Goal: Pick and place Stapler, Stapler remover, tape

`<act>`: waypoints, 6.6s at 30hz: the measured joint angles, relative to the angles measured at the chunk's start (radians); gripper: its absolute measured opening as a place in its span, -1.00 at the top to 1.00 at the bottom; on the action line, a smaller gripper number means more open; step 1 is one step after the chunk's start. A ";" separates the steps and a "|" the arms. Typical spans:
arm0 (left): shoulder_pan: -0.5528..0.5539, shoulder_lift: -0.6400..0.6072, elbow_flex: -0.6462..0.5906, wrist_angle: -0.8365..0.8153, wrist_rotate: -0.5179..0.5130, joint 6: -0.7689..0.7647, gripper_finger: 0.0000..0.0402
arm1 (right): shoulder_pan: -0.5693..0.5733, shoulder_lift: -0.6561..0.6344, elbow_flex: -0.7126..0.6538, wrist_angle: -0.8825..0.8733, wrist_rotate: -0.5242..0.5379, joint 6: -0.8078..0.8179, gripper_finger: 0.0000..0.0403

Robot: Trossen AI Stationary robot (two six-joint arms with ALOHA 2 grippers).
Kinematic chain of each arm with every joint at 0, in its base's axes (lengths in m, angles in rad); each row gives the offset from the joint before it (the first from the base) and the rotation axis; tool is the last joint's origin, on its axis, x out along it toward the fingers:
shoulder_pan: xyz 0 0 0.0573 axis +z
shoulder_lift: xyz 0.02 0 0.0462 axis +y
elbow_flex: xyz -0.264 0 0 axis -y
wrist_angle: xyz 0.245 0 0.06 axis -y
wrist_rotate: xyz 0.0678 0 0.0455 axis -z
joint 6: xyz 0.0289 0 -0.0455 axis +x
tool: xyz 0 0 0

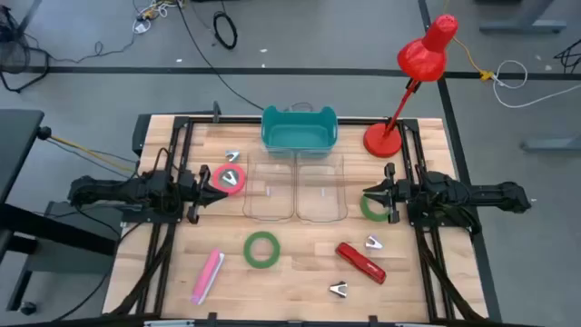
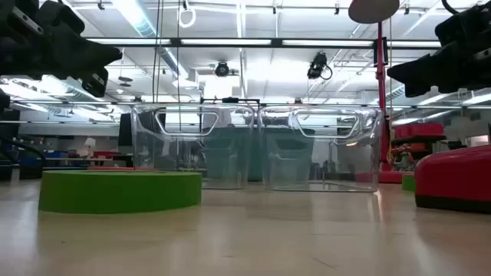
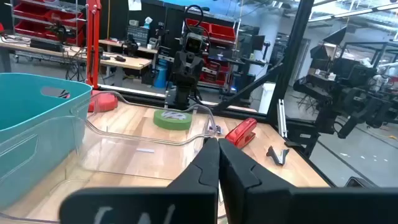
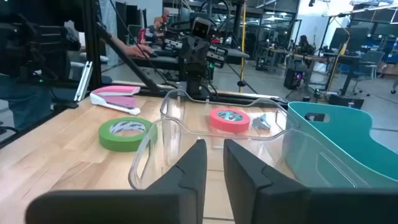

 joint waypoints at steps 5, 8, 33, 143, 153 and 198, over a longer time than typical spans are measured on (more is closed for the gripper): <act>0.000 0.000 0.000 0.000 0.000 0.000 0.99 | 0.000 0.000 0.000 0.000 0.000 0.000 0.72; 0.000 0.000 0.000 0.000 0.000 0.000 0.99 | 0.000 0.000 0.000 0.000 0.000 0.000 0.72; 0.000 0.000 0.000 0.000 0.000 0.001 0.99 | 0.000 0.000 0.000 0.000 0.000 0.000 0.72; 0.000 0.000 0.000 0.000 0.000 0.000 0.99 | 0.000 0.045 0.160 0.636 0.216 0.159 0.72; 0.000 0.000 0.000 0.000 0.000 0.001 0.99 | 0.000 0.151 0.432 0.270 0.188 0.158 0.72; 0.000 0.000 0.000 0.000 0.000 0.000 0.99 | 0.000 0.315 0.695 -0.349 0.138 0.159 0.72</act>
